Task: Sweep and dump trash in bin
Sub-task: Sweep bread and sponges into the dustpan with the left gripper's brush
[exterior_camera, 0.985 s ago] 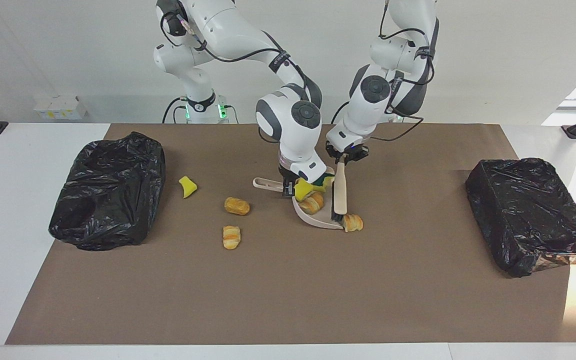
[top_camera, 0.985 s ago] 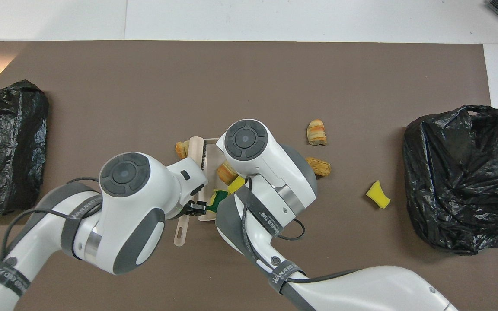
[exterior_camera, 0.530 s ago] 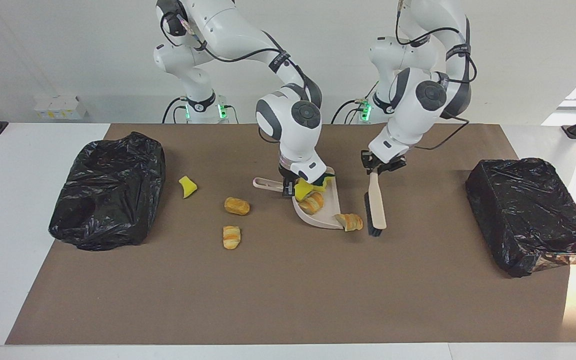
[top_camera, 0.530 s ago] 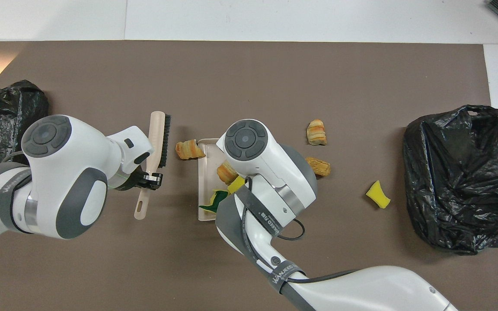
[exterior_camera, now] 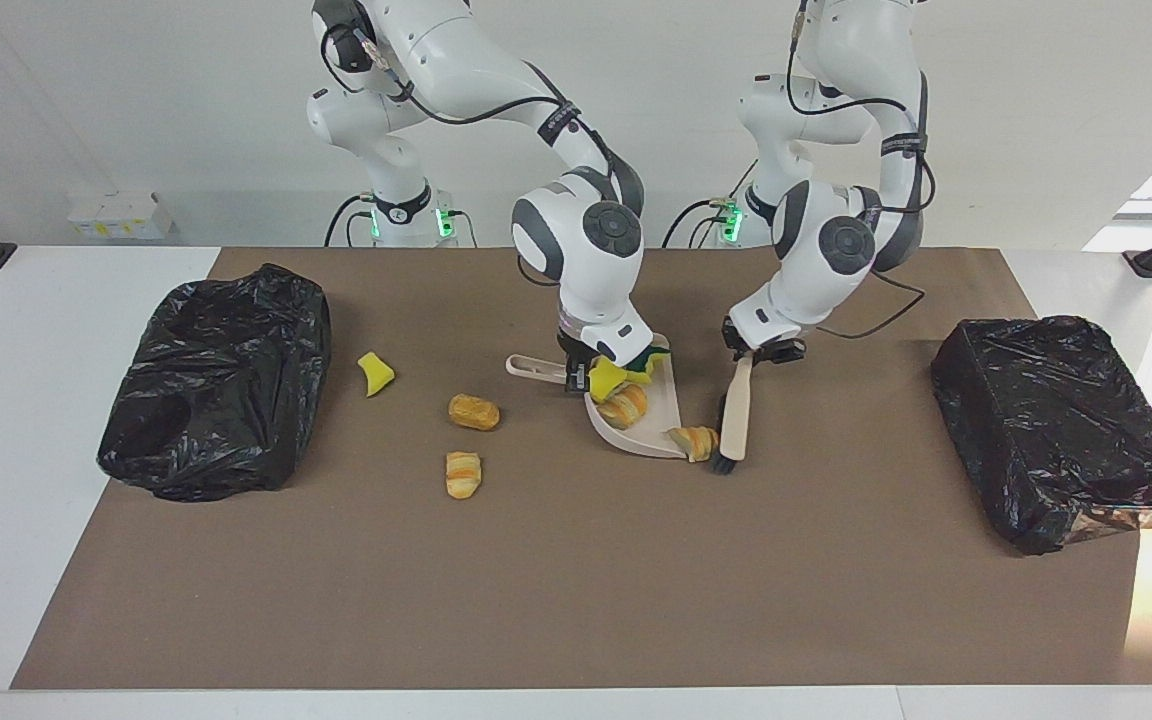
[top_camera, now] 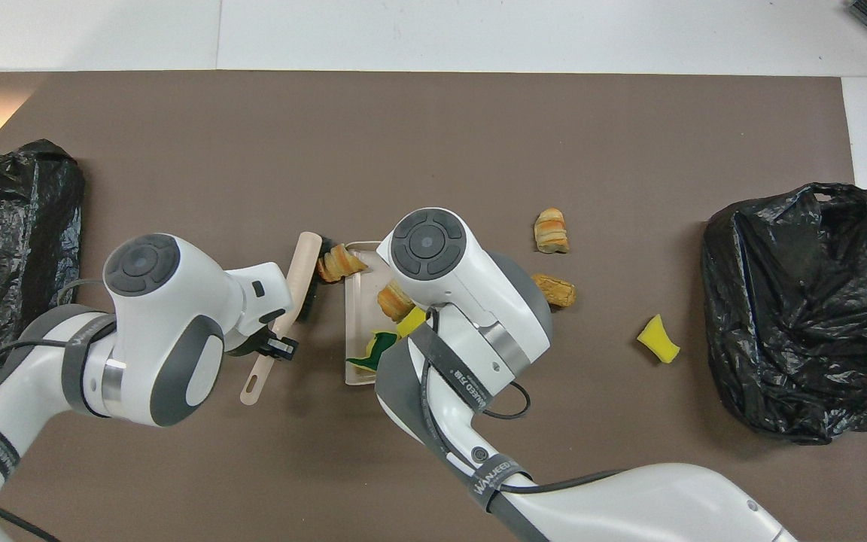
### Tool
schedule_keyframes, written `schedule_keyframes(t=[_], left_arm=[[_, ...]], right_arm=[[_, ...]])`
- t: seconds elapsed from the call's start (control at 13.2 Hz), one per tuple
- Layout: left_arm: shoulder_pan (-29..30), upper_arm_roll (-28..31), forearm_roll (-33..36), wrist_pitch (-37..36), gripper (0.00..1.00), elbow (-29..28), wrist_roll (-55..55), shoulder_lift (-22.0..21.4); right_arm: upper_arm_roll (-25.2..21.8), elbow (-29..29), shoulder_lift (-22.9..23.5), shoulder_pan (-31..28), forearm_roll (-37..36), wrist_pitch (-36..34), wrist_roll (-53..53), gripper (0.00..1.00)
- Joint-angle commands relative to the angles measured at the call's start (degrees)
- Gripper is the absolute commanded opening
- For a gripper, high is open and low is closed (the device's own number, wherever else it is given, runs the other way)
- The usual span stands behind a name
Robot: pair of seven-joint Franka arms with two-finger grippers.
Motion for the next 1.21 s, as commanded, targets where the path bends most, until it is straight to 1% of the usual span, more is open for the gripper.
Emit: schedule_keyframes(t=[0.0, 0.08, 0.15, 0.3, 0.53, 0.61, 0.68, 0.83, 0.91, 0.98, 1.06, 1.14], left_arm=[[-7.36, 0.56, -0.71, -2.0, 0.0, -3.01, -4.2, -3.53], [-9.3, 0.56, -0.71, -2.19, 0.0, -3.01, -5.97, -3.88], [-9.84, 0.56, -0.71, -2.37, 0.0, -2.48, -7.55, -3.8], [-8.53, 0.83, -0.8, -2.37, 0.0, -1.69, -7.92, -3.19], [-1.69, 0.83, -0.63, -1.41, 0.0, -0.37, -8.27, -1.61], [0.5, 0.83, -0.45, -1.14, 0.0, -0.37, -8.19, -1.51], [1.92, 0.83, -0.36, -0.97, 0.0, -0.19, -8.19, -1.43], [5.17, 1.09, 2.96, -0.44, 0.0, 0.6, -8.36, -0.81], [7.53, 1.01, 3.67, 0.87, 0.0, 0.69, -8.36, -1.07], [8.34, 1.0, 3.59, 1.14, 0.0, 0.69, -8.97, -1.68], [8.44, 1.0, 3.59, 0.8, 0.0, 1.47, -13.15, -1.86], [7.22, 0.57, 3.68, 0.44, 0.0, 1.83, -19.55, -1.87]], right_arm=[[0.33, -1.06, -0.84, -0.28, 0.98, 0.49, 1.26, 0.0], [0.33, -1.06, -0.84, -0.36, 0.98, 0.4, 1.0, 0.0], [0.33, -1.06, -0.84, -0.45, 0.98, 0.32, 0.91, 0.0], [0.33, -1.06, -1.02, -0.89, 0.98, 0.32, 0.47, 0.0], [0.33, -1.06, -1.19, -1.94, 1.07, 0.32, -1.8, 0.0], [0.42, -1.32, -1.98, -2.73, 1.07, 0.23, -2.69, 0.0], [0.42, -2.54, -3.29, -3.26, 1.16, -0.03, -3.74, 0.0], [0.33, -7.45, -8.38, -6.06, 3.17, 1.54, -5.67, 0.0], [0.33, -9.31, -10.06, -7.56, 3.53, 2.76, -8.21, 0.0], [0.42, -10.46, -11.64, -9.31, 3.53, 3.21, -10.76, 0.0], [0.42, -11.34, -13.31, -11.07, 3.62, 3.13, -12.96, 0.0], [0.33, -12.04, -15.24, -13.18, 4.14, 2.95, -15.68, 0.0]])
